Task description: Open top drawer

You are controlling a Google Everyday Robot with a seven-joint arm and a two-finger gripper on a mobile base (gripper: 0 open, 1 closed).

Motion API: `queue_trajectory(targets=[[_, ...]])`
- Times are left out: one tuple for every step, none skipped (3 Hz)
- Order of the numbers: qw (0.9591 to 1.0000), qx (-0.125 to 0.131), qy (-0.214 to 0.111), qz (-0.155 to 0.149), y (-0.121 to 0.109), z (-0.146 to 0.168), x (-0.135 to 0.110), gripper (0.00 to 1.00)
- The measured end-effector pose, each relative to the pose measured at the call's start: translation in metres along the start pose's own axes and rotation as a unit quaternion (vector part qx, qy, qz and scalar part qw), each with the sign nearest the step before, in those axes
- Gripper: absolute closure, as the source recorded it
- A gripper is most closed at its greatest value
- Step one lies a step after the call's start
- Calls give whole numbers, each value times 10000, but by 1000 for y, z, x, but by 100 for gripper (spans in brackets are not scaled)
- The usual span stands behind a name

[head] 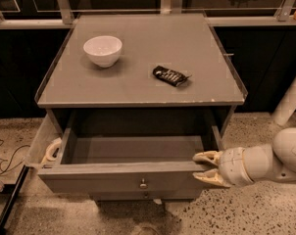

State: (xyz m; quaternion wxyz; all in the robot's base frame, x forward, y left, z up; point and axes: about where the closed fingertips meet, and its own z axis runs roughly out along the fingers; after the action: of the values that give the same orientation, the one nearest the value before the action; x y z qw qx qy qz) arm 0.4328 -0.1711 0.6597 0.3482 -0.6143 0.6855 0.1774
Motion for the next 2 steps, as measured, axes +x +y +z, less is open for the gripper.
queue_trajectory(targets=[[10000,0,0,0,0,0,0,58],[10000,-3,0,1,0,0,0,34]])
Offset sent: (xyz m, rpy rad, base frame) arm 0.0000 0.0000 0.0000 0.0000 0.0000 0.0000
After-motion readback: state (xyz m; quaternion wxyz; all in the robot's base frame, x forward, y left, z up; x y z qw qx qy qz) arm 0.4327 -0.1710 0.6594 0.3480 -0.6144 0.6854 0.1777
